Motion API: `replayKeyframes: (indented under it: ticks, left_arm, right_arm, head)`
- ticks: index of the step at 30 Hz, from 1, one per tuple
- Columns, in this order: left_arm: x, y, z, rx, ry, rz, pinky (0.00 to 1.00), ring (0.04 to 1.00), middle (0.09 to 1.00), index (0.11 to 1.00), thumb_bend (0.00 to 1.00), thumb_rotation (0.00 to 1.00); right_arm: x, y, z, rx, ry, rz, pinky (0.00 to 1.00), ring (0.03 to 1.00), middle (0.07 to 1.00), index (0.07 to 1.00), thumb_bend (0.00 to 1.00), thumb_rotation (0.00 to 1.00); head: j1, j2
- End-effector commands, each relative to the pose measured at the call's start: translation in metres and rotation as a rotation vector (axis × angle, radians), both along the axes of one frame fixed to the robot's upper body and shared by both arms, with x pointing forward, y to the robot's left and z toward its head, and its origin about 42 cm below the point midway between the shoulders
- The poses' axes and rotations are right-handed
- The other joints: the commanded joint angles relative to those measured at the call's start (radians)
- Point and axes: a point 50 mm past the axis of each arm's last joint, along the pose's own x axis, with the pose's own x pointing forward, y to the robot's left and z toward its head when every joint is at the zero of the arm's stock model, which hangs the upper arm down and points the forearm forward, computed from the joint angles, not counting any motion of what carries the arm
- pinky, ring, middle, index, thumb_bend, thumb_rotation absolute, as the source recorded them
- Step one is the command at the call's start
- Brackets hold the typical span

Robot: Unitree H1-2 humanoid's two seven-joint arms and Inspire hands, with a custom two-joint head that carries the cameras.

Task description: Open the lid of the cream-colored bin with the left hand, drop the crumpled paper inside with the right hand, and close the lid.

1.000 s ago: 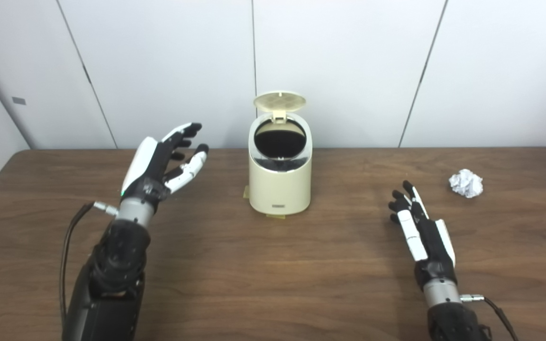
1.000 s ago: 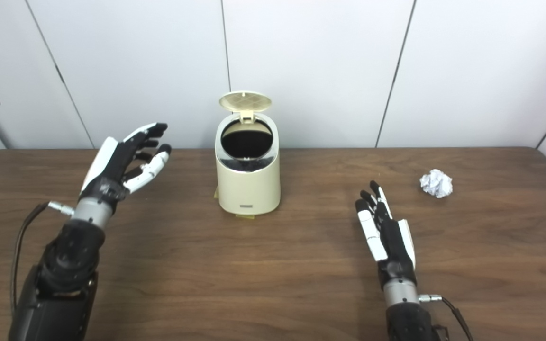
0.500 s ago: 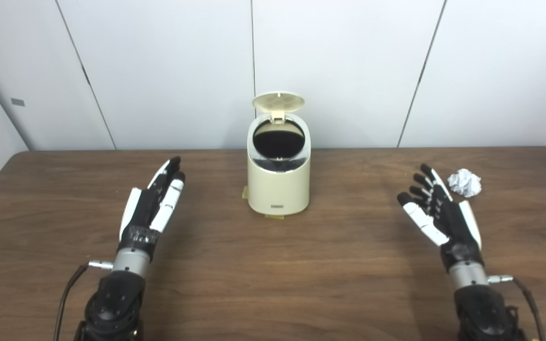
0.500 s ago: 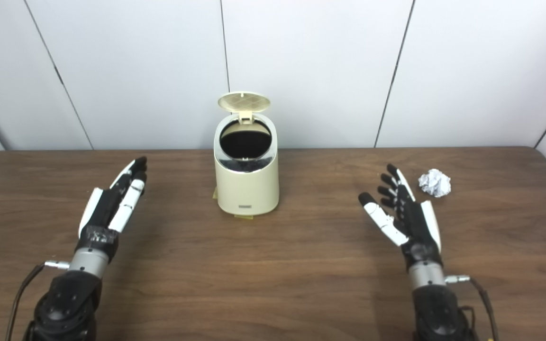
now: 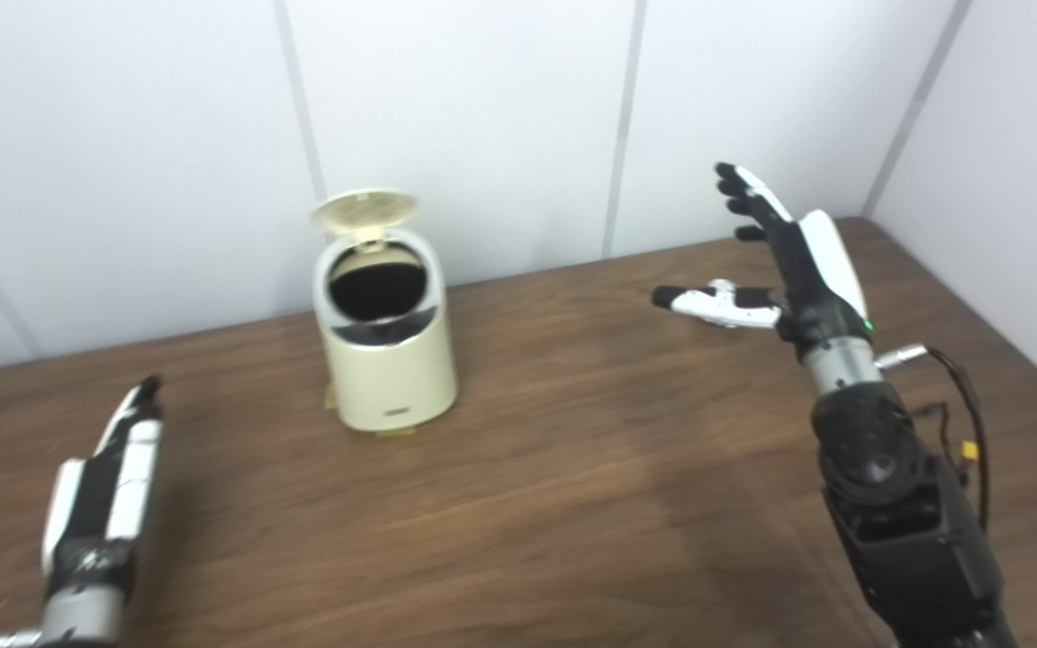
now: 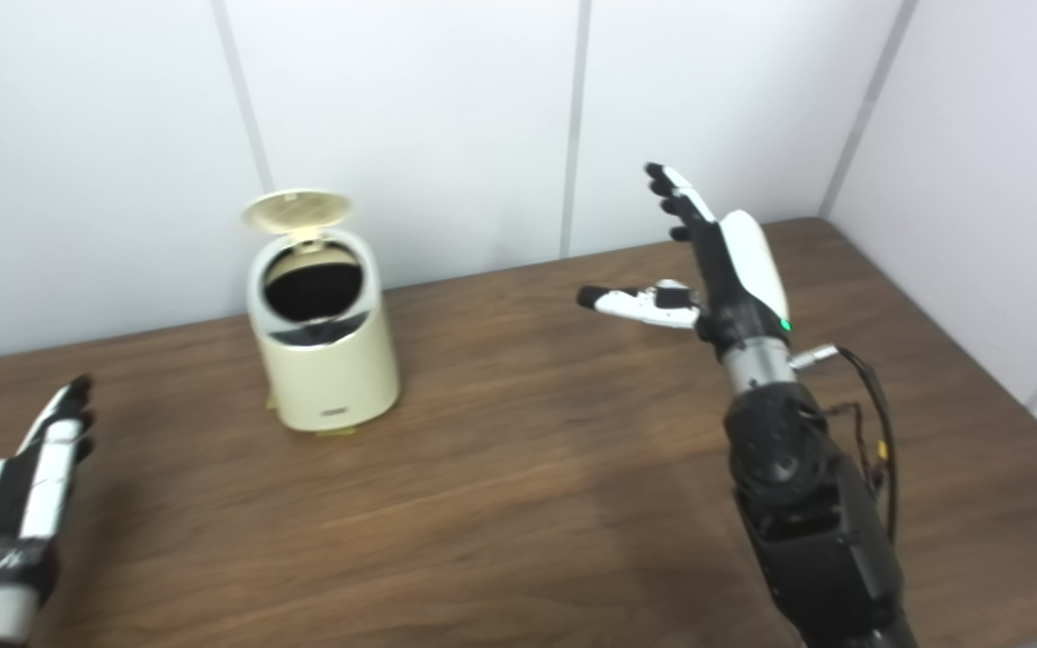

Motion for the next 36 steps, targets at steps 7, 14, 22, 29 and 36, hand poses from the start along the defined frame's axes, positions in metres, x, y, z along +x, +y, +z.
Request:
replayKeyframes:
  ticks: [7,14,22,29,36]
  left_arm:
    - [0.008,0.001,0.025,0.018,-0.117,-0.045,1.00,0.998,0.992,1.000,0.56,1.00]
    - [0.007,0.002,0.037,0.021,-0.128,-0.062,1.00,1.000,0.999,1.000,0.54,1.00]
    - [0.002,0.000,0.046,0.051,-0.136,-0.066,1.00,0.998,0.989,1.000,0.49,1.00]
    - [-0.001,-0.001,0.050,0.041,-0.130,-0.071,1.00,1.000,1.000,1.000,0.46,1.00]
    - [-0.003,-0.001,0.053,0.051,-0.137,-0.072,1.00,1.000,1.000,1.000,0.46,0.98]
  right_arm:
    - [0.011,-0.026,0.019,-0.133,-0.009,-0.096,0.66,0.816,0.857,0.864,0.89,0.11]
    - [0.023,-0.057,0.015,-0.205,0.031,-0.123,0.70,0.834,0.856,0.832,0.92,0.07]
    - [0.046,-0.076,0.015,-0.285,0.139,-0.134,0.68,0.818,0.840,0.844,0.96,0.11]
    - [0.070,-0.076,0.010,-0.274,0.181,-0.120,0.73,0.851,0.865,0.849,0.95,0.08]
    - [0.094,-0.064,-0.001,-0.261,0.209,-0.112,0.72,0.844,0.861,0.840,0.95,0.09]
  head:
    - [-0.065,0.002]
    - [-0.054,0.011]
    - [-0.030,0.014]
    - [-0.003,0.017]
    - [0.022,0.018]
